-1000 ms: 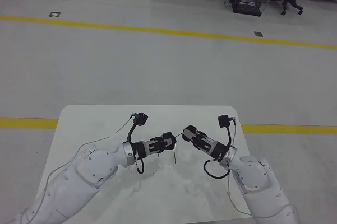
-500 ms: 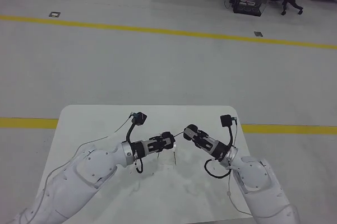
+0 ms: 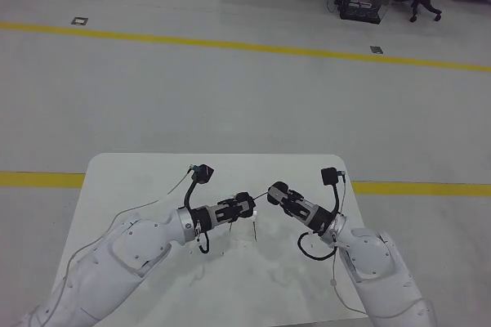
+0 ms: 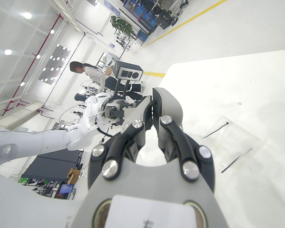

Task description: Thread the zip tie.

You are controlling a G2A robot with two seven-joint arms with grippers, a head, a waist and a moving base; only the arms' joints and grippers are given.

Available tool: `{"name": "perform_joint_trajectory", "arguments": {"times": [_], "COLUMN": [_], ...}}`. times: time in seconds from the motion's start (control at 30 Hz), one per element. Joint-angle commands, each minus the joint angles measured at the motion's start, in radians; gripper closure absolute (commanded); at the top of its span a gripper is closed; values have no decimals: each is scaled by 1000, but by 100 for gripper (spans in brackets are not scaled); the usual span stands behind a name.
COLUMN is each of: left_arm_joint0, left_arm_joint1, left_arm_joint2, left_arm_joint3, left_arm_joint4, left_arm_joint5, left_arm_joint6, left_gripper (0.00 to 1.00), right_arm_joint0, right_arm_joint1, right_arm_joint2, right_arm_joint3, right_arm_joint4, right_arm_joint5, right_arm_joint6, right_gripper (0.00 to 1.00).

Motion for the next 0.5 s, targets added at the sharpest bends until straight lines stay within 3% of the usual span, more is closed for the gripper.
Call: {"name": "perform_joint_trajectory", "arguments": {"times": [0.0,0.3,0.37,0.43,0.47], "left_arm_joint0": [1,1,1,1,1], "left_arm_joint1": [0,0,0,0,0], "left_arm_joint2": [-2,-2,-1,-1,-2], "left_arm_joint3": [1,4,5,6,6], "left_arm_joint4": [-8,-20,-21,-21,-20], "left_arm_joint5": [-2,-8,-8,-8,-8], "left_arm_joint6": [5,4,4,5,5], "left_gripper": [100,100,100,100,100], "right_arm_joint0": [-1,-4,-4,-5,-5], "right_arm_joint1": [-1,-4,-4,-5,-5], "right_arm_joint2": [-3,-3,-2,-1,-1], "right_arm_joint3": [-2,-4,-4,-5,-6], "right_arm_joint4": [-6,-23,-24,-25,-26], "right_arm_joint5": [6,6,3,0,0], "right_arm_joint6": [-12,-18,-18,-20,-20], "right_gripper": [100,99,78,69,58]}}
